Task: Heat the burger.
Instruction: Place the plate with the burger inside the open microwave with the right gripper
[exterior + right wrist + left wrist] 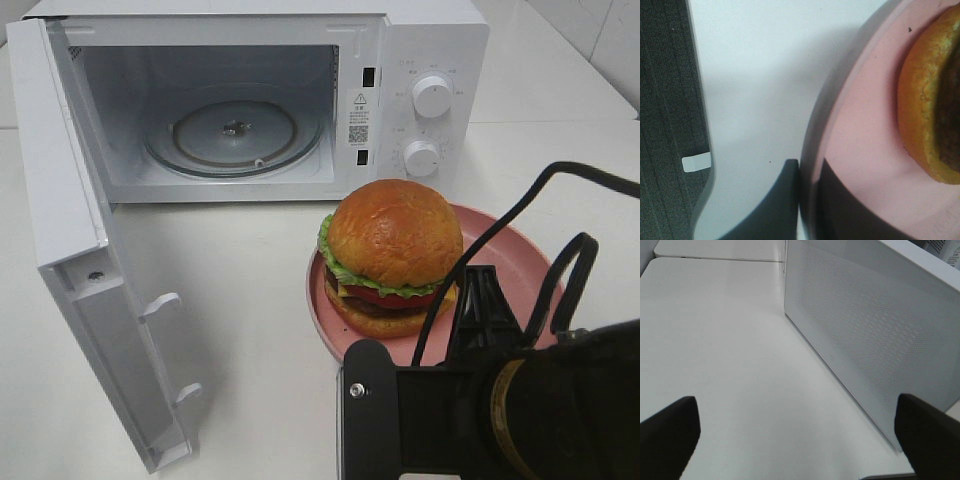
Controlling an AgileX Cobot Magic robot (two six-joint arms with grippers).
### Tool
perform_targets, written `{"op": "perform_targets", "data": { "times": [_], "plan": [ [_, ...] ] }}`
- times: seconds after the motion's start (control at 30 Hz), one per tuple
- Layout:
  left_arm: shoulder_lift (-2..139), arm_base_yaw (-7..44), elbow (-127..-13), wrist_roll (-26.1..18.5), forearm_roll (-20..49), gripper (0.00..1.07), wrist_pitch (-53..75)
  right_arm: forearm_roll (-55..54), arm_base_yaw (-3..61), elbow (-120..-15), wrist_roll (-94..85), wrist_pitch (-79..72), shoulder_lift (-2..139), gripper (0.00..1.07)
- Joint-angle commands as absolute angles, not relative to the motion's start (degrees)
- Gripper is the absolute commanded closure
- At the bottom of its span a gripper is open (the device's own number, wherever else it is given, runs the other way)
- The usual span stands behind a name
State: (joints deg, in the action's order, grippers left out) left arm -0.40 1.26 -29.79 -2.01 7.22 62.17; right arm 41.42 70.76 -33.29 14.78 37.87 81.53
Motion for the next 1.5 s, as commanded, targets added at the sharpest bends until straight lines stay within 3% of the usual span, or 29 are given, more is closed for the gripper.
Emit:
{"op": "perform_targets", "data": {
  "times": [0.03, 0.6, 1.5],
  "plan": [
    [-1.26, 1.15, -29.68, -1.78, 7.10, 0.09, 61.36, 45.72, 67.67, -33.63, 9.22, 37.76, 80.73, 1.07],
    [-1.26, 1.15, -29.68, -1.78, 7.10, 0.09, 61.36, 41.31, 55.29, -33.63, -15.58, 24.29, 80.73, 1.07],
    [-1.26, 1.15, -29.68, -1.78, 7.10, 0.09, 61.36, 3.50, 40.16, -33.63, -69.44, 14.44, 80.73, 1.07]
  ]
}}
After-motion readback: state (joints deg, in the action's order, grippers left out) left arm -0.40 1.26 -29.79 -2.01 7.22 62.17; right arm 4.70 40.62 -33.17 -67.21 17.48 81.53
